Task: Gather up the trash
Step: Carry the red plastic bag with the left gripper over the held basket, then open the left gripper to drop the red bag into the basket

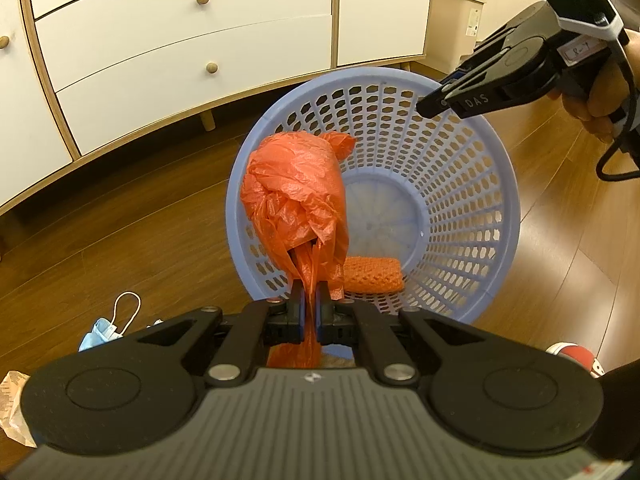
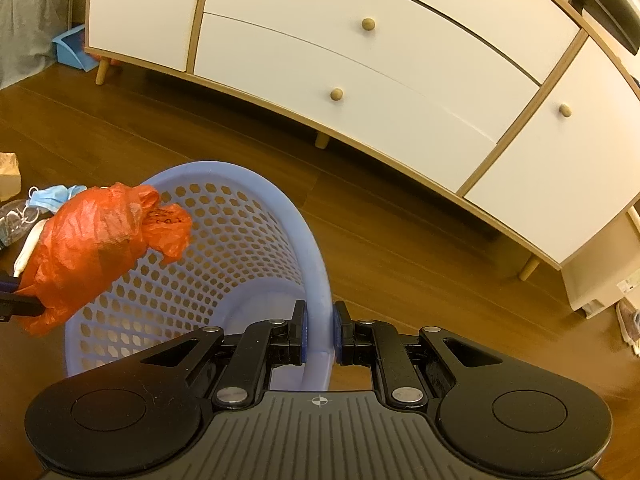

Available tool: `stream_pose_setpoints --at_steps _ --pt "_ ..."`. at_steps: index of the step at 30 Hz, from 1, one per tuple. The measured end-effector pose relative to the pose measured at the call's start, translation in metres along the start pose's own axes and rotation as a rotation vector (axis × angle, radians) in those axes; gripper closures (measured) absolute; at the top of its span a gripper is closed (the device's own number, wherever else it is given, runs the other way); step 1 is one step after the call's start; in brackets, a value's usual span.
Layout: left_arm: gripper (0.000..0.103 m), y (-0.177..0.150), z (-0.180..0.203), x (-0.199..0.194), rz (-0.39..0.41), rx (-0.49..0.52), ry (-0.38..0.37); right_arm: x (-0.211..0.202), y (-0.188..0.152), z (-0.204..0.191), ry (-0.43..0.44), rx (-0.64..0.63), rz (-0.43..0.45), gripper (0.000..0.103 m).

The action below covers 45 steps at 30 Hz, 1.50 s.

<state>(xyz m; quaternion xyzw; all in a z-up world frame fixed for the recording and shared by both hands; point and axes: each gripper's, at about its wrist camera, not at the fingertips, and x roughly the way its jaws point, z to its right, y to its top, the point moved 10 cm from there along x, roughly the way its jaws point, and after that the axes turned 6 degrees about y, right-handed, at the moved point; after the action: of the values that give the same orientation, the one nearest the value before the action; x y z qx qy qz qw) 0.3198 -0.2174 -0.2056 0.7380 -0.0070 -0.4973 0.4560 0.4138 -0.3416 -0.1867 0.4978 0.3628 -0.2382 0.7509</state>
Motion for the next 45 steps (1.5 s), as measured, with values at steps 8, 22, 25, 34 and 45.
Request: stream_pose_setpoints --at_steps 8,22,25,34,45 --pt "0.101 0.002 0.004 0.003 0.001 0.007 -0.013 -0.001 -0.002 0.001 0.000 0.008 0.000 0.094" --pt "0.052 0.022 0.008 0.009 0.021 -0.020 -0.015 0.000 -0.004 0.005 0.008 0.010 0.003 0.094" --pt "0.052 0.023 0.002 0.008 0.024 -0.038 -0.009 0.000 -0.005 0.006 0.006 0.022 0.002 0.094" --pt "0.052 0.008 -0.037 -0.001 0.016 -0.111 0.032 -0.001 -0.010 0.012 0.003 0.047 -0.005 0.094" --pt "0.053 -0.107 -0.134 -0.019 -0.146 -0.215 0.235 -0.002 -0.016 0.020 0.005 0.104 -0.008 0.094"
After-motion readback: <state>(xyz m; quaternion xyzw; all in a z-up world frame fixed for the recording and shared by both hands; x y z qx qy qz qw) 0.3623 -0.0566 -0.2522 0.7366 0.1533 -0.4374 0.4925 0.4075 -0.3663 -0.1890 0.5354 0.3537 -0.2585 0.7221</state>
